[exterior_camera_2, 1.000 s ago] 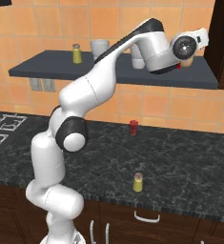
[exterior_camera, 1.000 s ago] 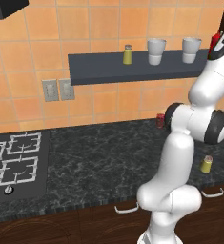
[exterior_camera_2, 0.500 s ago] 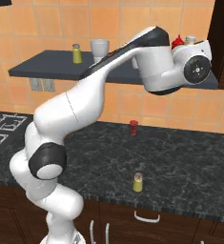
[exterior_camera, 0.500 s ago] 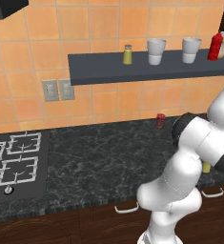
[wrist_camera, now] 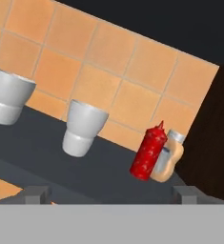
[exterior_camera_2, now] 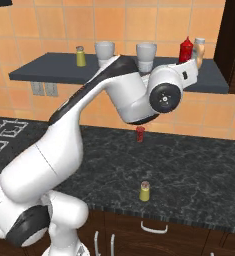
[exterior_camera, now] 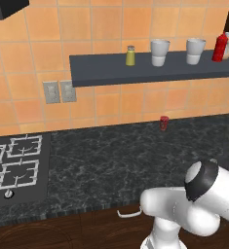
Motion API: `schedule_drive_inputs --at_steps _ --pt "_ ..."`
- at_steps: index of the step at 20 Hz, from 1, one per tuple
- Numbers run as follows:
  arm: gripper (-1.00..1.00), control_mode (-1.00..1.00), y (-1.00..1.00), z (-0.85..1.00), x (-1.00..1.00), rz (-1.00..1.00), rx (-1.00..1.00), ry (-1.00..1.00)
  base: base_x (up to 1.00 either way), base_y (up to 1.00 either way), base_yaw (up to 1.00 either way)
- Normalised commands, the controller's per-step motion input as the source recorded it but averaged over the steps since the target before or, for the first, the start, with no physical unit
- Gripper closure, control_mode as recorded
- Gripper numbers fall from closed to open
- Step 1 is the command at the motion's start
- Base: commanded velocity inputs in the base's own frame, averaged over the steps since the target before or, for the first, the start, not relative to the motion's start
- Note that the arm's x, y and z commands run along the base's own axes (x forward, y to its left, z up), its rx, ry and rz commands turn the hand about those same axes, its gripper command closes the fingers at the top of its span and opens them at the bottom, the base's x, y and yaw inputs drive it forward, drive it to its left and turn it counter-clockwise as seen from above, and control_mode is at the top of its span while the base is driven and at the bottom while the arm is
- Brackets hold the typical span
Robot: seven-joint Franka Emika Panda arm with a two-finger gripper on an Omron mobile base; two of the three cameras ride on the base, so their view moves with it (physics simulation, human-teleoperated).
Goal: Put the shaker and condiment bottle from the counter next to their counterparts in the cabinet.
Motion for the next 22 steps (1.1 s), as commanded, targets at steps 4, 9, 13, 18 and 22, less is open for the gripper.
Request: schedule_drive_inputs --at_steps 4,9,13,18,22 --pt "-1.0 -1.0 0.06 -0.57 -0.64 0.13 0.0 0.0 0.0 0.0 0.0" --pt "-1.0 -1.0 -0.02 -0.82 -0.61 0.43 0.08 0.06 0.0 0.0 0.0" --pt "-1.0 -1.0 -0.05 -0.48 0.0 0.53 0.23 0.06 0.0 0.0 0.0" --pt "-1.0 -1.0 -0.36 -0.66 0.0 0.59 0.18 0.06 0.0 0.0 0.0" --pt "-1.0 -1.0 -0.13 -0.53 -0.02 0.49 0.01 0.04 0.0 0.0 0.0"
